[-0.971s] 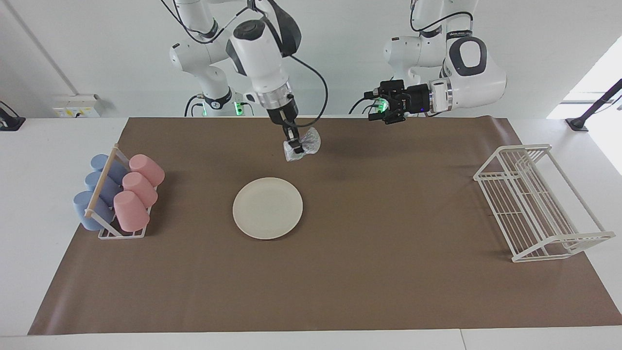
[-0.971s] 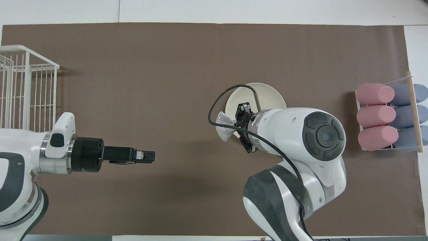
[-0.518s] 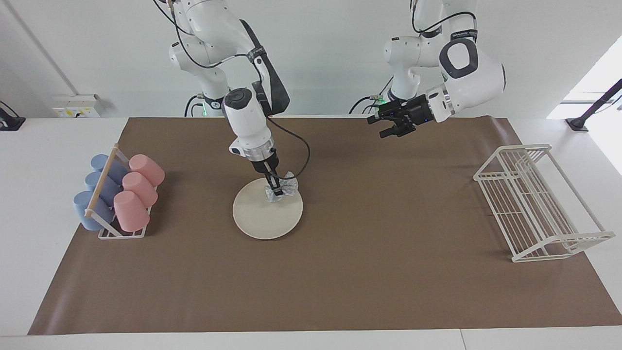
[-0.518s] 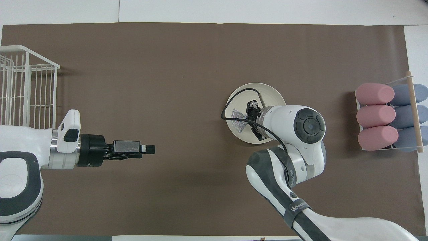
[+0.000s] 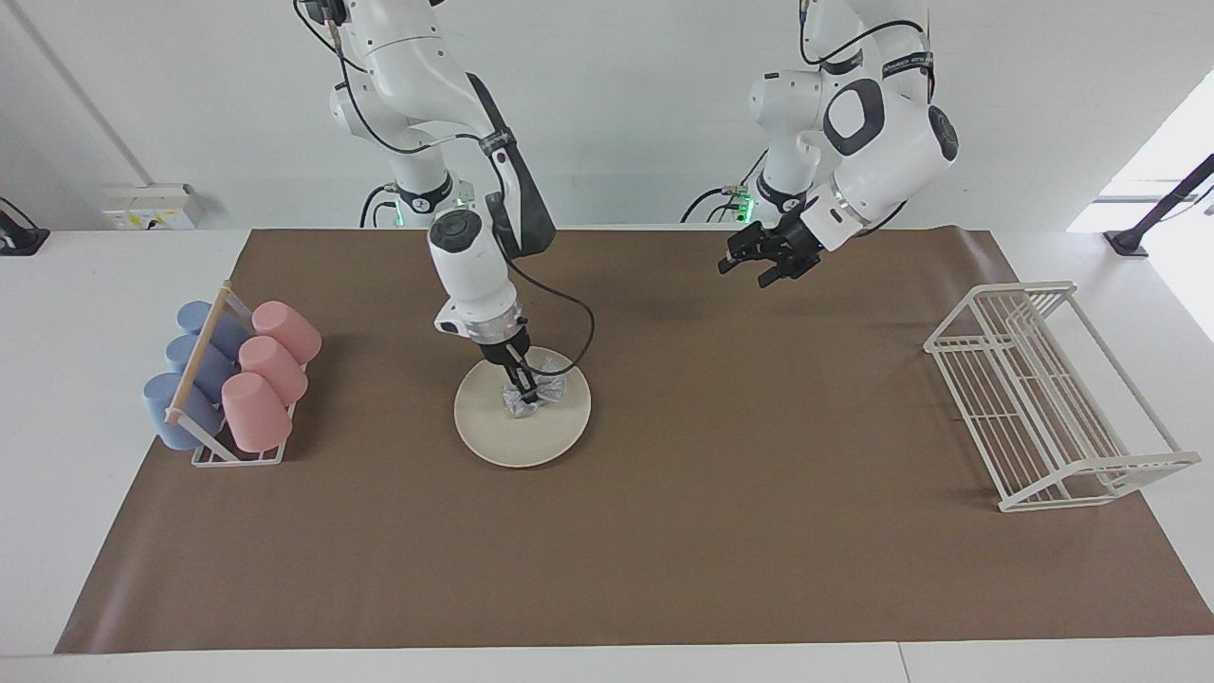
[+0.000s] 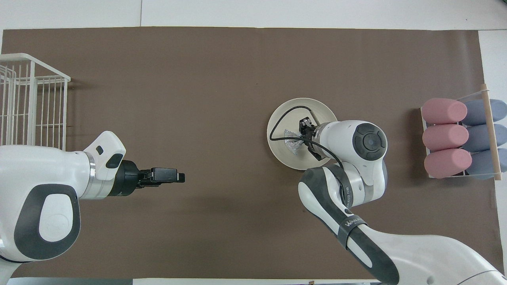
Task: Wipe plate with sponge
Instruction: 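Wipe the cream plate surface with the scrubber in the right gripper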
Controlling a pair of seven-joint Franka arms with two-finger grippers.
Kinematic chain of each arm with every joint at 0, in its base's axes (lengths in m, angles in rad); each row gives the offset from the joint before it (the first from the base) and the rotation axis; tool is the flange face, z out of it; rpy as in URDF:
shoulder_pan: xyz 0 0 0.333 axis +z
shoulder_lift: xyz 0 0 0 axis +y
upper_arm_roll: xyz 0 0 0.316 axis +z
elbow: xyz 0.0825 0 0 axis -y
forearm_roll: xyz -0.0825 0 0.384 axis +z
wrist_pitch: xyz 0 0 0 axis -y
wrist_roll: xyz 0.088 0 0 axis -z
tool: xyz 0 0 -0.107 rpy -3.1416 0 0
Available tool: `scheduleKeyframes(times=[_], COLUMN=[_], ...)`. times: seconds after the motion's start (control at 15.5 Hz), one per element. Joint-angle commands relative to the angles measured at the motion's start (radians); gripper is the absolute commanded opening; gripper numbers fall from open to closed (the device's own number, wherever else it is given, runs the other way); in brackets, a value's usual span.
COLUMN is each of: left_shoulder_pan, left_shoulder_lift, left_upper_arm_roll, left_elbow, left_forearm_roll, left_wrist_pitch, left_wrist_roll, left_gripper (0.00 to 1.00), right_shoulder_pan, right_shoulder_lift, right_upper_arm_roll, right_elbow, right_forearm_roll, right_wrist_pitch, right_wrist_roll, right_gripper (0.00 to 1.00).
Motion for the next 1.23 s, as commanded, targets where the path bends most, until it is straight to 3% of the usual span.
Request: scheduleKeyframes(times=[0.0,0.19,0.32,0.58,1.04,1.16], left_shoulder_pan=[-0.020,-0.006,-0.003,0.019,0.038,0.040], left_shoulder_lift=[0.010,0.010,0.010,0.010,0.011,0.011], left_upper_arm_roll=[-0.008,-0.009,-0.009,-0.009,-0.009,-0.009], left_elbow=[0.005,0.005,0.005,0.005,0.008,0.011], left_forearm_roll=[0.162,0.199,0.202,0.202,0.202,0.202], left_wrist_pitch=[0.021,0.015,0.023,0.023,0.023,0.023], left_wrist_roll=[-0.091,-0.180,-0.214,-0.214,-0.214,-0.214], left_gripper=[1.00,1.00,1.00,1.00,1.00,1.00], right_shoulder_pan=[-0.093,-0.067,0.002,0.157,0.148,0.154], right_shoulder_lift=[0.018,0.017,0.023,0.064,0.060,0.043], right_upper_arm_roll=[0.011,0.016,0.014,0.014,0.012,0.009], right_elbow=[-0.037,-0.043,-0.041,-0.043,-0.026,0.009], right_forearm_roll=[0.018,0.071,0.149,0.289,0.291,0.291], right_wrist_pitch=[0.010,0.018,0.027,0.165,0.167,0.115], right_wrist_roll=[-0.154,-0.116,-0.093,0.034,0.021,0.051], right_gripper=[0.00,0.00,0.00,0.00,0.00,0.00])
